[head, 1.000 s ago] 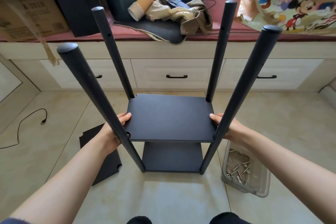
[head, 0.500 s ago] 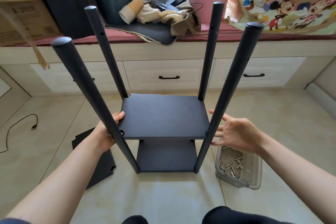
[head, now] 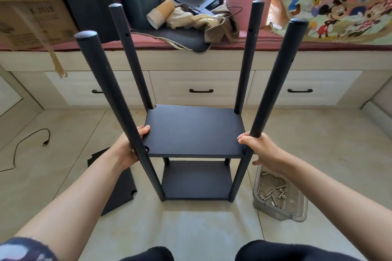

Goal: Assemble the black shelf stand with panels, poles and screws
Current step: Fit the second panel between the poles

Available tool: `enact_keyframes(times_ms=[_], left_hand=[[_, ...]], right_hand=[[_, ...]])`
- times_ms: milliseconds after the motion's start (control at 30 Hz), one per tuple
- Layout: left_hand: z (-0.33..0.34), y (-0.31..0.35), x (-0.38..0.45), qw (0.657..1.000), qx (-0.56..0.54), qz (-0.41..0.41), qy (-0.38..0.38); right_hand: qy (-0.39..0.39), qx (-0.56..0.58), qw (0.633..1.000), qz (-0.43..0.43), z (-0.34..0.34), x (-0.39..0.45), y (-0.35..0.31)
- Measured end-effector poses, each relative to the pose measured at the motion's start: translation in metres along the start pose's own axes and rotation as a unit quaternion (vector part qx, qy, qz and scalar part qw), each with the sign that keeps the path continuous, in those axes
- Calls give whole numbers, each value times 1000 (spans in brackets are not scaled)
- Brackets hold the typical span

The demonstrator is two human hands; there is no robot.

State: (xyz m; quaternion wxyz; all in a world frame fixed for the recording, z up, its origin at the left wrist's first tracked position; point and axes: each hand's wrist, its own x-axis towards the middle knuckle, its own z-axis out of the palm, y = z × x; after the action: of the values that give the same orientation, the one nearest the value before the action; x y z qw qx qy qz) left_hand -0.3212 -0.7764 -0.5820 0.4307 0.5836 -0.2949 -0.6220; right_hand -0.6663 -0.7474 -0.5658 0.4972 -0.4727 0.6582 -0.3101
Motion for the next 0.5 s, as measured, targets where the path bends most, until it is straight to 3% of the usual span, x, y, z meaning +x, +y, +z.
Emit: enact_keyframes(times_ms=[167,300,367,433,500], left_hand=[[-1,6,-2,999,20,-23,-14],[5,5,-11,999,-14,-36,21],[10,-1,-18,995,-36,-3,98],[12,-13,-29,973,-11,21,229],[10,-31,-44,947,5,-12,322]], right_hand=[[17,-16,999,-42,2,0,-1],[-9,-31,999,-32,-2,-1,-1],[-14,-26,999,-22,-4,-3,-1],[-16,-22,1000,-14,-4,-5,-1],[-20,-13,1000,-6,-3,-7,-4]])
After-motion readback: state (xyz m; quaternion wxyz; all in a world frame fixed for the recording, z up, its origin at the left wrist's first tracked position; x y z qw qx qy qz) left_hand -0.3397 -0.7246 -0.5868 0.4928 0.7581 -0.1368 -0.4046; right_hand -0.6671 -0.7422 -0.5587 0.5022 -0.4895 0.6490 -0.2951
